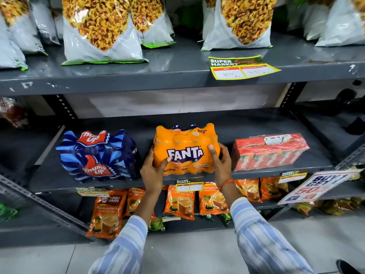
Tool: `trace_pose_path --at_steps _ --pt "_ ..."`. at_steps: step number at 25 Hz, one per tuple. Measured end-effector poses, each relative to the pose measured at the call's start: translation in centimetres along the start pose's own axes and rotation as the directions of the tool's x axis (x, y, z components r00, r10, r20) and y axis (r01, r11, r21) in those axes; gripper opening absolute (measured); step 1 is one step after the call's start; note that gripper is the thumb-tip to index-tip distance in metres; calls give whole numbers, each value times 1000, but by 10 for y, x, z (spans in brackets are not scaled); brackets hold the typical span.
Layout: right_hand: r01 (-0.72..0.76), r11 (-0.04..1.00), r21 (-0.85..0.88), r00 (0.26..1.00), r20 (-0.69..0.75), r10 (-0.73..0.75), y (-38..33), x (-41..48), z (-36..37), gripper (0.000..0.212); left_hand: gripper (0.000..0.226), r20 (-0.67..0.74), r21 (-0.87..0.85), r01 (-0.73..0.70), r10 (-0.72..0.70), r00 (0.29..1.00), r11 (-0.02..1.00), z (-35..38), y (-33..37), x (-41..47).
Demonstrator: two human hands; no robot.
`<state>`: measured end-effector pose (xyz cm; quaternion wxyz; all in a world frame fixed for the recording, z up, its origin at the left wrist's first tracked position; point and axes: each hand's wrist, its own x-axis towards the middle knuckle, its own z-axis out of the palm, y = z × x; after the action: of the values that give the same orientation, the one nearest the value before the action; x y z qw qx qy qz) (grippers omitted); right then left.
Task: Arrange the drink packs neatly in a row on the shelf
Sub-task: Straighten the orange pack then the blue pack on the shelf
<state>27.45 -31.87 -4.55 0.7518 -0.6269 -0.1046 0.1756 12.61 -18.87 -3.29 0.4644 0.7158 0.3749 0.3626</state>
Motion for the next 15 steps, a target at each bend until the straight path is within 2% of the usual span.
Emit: trace_pose_path --at_steps 8,10,11,13,15 --pt "-36 999 -8 999 10 36 -7 -2 -1 45 63 9 12 31 -32 999 999 -1 3 -2" --pt "-23 998 -62 998 -65 19 -10 -7 2 54 67 17 50 21 -22 1000 999 0 7 -4" --pt "36 991 -129 987 -150 -55 -14 -11 6 58 70 11 77 -4 3 1000 997 0 10 -7" --pt "229 935 -272 918 -259 -300 -23 -22 22 58 74 -21 138 -106 110 994 985 -2 18 -14" --pt "409 842 -352 839 -218 -498 -36 -34 48 50 75 -65 200 -211 228 971 957 -10 24 -17"
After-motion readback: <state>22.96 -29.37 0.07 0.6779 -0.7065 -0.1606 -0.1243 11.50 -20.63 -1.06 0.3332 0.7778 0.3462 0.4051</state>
